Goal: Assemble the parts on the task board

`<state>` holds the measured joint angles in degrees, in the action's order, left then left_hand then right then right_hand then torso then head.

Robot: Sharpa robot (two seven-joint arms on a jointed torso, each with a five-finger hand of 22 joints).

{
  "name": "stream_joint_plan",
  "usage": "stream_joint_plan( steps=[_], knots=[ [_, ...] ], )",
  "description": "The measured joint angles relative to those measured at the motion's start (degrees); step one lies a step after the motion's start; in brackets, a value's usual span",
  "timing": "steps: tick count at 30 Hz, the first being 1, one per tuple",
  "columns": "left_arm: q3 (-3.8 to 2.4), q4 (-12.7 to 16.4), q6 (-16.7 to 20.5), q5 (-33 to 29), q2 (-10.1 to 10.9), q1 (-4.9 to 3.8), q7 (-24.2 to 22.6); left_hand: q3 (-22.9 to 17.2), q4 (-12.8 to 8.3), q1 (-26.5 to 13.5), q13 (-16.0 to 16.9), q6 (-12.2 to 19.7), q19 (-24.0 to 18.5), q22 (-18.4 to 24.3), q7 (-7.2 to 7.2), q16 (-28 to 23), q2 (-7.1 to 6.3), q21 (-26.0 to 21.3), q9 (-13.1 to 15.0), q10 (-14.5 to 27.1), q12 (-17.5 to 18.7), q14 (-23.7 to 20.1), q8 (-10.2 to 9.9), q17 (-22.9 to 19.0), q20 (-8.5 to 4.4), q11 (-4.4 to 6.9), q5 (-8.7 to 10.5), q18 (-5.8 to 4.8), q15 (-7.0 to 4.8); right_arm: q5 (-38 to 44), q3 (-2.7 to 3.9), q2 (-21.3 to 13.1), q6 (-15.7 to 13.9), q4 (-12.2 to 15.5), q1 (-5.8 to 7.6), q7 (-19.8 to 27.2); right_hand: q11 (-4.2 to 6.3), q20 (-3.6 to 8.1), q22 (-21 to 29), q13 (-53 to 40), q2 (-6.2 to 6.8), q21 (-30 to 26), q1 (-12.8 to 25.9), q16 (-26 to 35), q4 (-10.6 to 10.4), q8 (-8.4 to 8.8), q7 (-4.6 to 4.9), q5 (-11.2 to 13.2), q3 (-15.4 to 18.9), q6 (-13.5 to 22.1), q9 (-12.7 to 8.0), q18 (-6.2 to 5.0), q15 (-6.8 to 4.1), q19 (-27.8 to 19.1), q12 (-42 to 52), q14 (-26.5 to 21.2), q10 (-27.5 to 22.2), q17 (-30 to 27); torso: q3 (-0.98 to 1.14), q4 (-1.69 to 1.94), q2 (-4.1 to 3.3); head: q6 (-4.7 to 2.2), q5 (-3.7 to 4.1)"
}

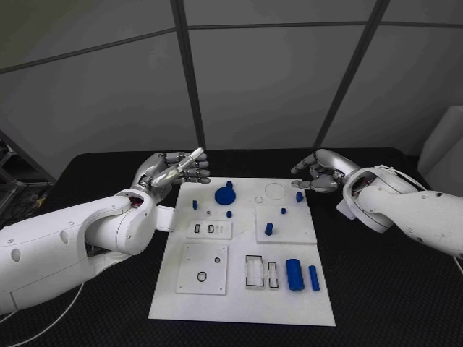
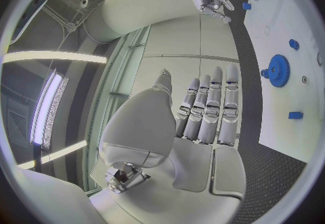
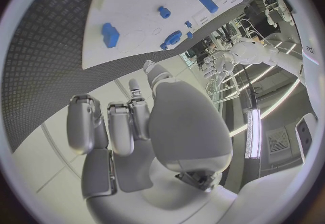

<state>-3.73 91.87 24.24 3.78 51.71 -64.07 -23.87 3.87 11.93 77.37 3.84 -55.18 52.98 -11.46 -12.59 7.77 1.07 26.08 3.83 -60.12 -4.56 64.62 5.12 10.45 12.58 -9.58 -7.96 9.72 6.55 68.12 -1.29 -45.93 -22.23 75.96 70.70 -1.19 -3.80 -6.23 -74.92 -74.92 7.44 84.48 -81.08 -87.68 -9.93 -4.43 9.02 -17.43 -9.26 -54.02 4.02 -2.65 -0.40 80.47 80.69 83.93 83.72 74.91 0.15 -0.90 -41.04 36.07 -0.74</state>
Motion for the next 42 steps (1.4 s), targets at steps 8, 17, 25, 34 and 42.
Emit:
stream_joint_plan(
  steps=[8,17,25,34,42],
  knots=[
    [0.0,-1.1,-0.2,0.0,-0.2,0.08,0.0,0.2,-0.2,0.0,0.0,0.0,-0.4,0.0,0.0,0.0,0.0,0.0,0.0,-0.1,0.0,0.0,0.0,0.1,0.02,-0.08,0.0,-0.01,0.0,-1.3,-0.02,-0.9,0.4,-2.6,-0.42,3.4,-0.28,-0.2,0.0,0.0,0.52,-0.6,-0.5,0.4,0.7,0.46,0.0,0.0,0.4,0.0,-0.2,0.01,0.0,-0.6,-0.5,0.0,-0.3,0.0,0.1,-0.08,0.02,-0.03,1.1],
    [0.01,-1.6,-0.4,0.0,-0.4,0.19,0.0,0.2,-0.2,0.0,0.0,0.0,-0.4,0.0,0.0,0.0,0.0,0.0,0.0,-0.1,0.0,0.0,0.0,0.1,0.02,-0.08,0.0,-0.01,0.0,-0.7,-0.06,-1.0,1.5,-3.4,-1.63,5.7,-0.19,-0.2,0.0,0.0,0.53,-0.6,-0.5,0.4,0.6,0.46,0.0,0.0,0.8,0.4,-0.2,0.0,0.0,-0.6,-0.7,0.0,-0.6,0.0,-0.04,-0.08,0.0,0.54,1.24],
    [0.01,-1.7,-0.5,0.0,-0.4,0.19,-0.1,0.2,-0.2,0.0,0.0,0.0,-0.4,0.0,0.0,-0.2,0.0,0.0,0.0,-0.1,0.0,0.0,0.0,0.1,0.02,-0.08,0.0,-0.01,0.0,-0.4,-0.06,-0.9,2.7,-3.8,-2.49,6.8,-0.19,-0.2,0.0,0.0,0.53,-0.6,-0.5,0.4,0.7,0.46,0.0,-0.2,1.0,0.4,-0.2,0.0,0.0,-0.6,-0.7,0.0,-0.6,0.0,-0.13,-0.08,0.0,0.75,1.1],
    [0.01,-1.8,-0.6,0.0,-0.3,0.2,-0.1,0.2,-0.2,0.0,0.0,0.0,-0.4,0.0,0.0,-0.2,0.0,0.0,0.0,-0.1,0.0,0.0,0.0,0.1,0.02,-0.08,0.0,-0.01,0.0,-0.2,-0.08,-0.5,3.6,-4.5,-2.85,7.3,-0.19,-0.2,0.0,0.0,0.53,-0.6,-0.5,0.4,0.7,0.46,0.0,-0.2,1.0,0.4,-0.2,0.0,0.0,-0.6,-0.7,0.0,-0.6,0.0,-0.12,-0.08,0.0,0.93,0.99],
    [0.01,-1.9,-0.7,0.0,-0.3,0.2,0.0,0.2,-0.2,0.0,0.0,0.0,-0.4,0.0,0.0,-0.2,0.0,0.0,0.0,-0.1,0.0,0.0,0.0,0.1,0.02,-0.08,0.0,0.0,0.0,-0.2,-0.06,0.3,4.6,-5.7,-3.31,7.3,-0.19,-0.2,0.0,0.0,0.34,-0.6,-0.3,0.4,0.7,0.16,-0.29,-0.5,1.4,-0.3,0.0,0.0,0.0,-0.6,-0.7,0.0,-0.6,0.0,-0.1,-0.08,0.03,1.1,1.07]
  ],
)
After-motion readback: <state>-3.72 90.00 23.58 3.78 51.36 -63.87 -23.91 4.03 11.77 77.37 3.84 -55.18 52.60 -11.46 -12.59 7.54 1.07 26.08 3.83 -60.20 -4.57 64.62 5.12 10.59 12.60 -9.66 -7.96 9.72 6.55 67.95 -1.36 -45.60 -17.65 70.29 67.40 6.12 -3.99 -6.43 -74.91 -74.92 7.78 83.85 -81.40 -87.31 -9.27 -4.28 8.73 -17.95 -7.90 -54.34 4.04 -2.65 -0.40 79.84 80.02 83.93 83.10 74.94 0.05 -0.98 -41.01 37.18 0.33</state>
